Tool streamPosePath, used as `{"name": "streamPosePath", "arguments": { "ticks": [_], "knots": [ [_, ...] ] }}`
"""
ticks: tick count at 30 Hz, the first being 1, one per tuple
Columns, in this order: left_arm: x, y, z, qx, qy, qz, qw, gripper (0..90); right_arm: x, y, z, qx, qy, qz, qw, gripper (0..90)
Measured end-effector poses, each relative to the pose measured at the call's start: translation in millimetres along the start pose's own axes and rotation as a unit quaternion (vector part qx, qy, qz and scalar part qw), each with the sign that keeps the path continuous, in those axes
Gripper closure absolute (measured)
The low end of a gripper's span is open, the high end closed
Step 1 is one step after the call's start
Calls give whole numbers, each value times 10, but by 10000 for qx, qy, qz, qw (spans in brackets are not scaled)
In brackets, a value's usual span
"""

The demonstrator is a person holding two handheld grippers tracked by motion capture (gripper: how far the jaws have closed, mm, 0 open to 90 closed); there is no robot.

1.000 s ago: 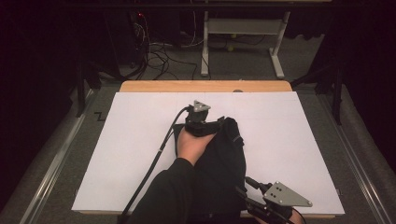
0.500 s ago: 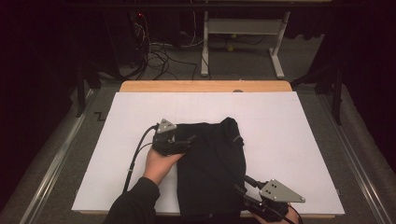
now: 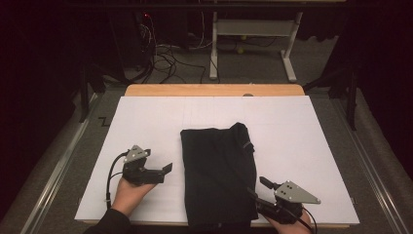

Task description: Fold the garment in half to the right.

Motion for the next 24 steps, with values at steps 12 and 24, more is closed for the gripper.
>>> {"name": "streamPosePath", "arguments": {
  "ticks": [12,24],
  "knots": [
    [-274,-220,-277,155,524,-90,9985,0,101,598,168,-508,298,378,9975,1],
    [-258,-142,-256,0,775,48,9970,0,-85,907,-243,-840,608,357,9940,0]
  ]
}}
Point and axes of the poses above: each handheld gripper's, and its own axes: z roughly forward along the jaws, x roughly out of its top, y roughly to its right, the point moved 2 cm from there along z, roughly forward along the jaws, and after that the axes turned 12 degrees about -y, right-handed, at the moved point
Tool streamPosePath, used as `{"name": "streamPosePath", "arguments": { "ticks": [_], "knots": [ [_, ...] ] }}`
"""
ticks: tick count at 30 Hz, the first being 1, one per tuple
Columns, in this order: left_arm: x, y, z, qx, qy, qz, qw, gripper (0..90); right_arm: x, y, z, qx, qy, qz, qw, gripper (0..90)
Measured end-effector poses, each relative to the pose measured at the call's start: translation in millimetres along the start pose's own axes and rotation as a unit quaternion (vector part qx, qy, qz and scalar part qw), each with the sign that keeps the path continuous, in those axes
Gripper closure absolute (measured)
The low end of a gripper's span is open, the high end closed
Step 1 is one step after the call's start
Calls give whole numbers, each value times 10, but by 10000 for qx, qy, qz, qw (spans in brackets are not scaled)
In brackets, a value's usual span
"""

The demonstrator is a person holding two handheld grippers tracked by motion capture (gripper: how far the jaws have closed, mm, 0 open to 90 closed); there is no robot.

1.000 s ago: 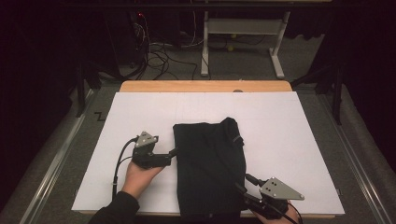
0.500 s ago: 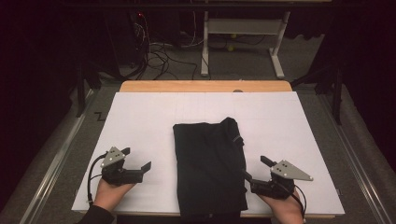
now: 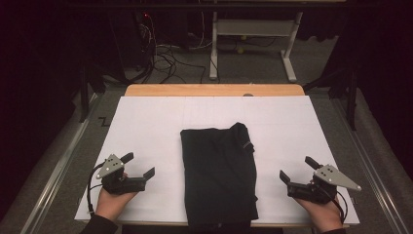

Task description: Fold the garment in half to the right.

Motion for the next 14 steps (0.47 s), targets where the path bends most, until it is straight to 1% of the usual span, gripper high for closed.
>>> {"name": "streamPosePath", "arguments": {
  "ticks": [2,4,6,9,10,12,14],
  "knots": [
    [10,26,24,-15,-32,-8,10000,0,-1,-84,-12,120,56,-123,9998,0],
    [11,57,38,11,13,31,10000,0,17,-160,3,189,84,-256,9995,0],
    [22,84,45,-18,-1,70,10000,0,31,-209,14,256,119,-302,9991,0],
    [36,119,41,21,70,176,9998,0,24,-226,25,264,104,-319,9991,0],
    [40,122,34,25,81,201,9998,0,18,-223,31,280,90,-290,9991,0],
    [45,116,25,-9,89,178,9998,0,6,-209,37,255,34,-263,9993,0],
    [50,88,23,-8,15,130,9999,0,-3,-202,38,227,35,-212,9995,0]
  ]
}}
Point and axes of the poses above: each handheld gripper's, and its own axes: z roughly forward along the jaws, x roughly out of its top, y roughly to its right, the point moved 2 cm from there along z, roughly forward along the jaws, and after that the axes turned 12 degrees about -y, right-handed, at the moved point
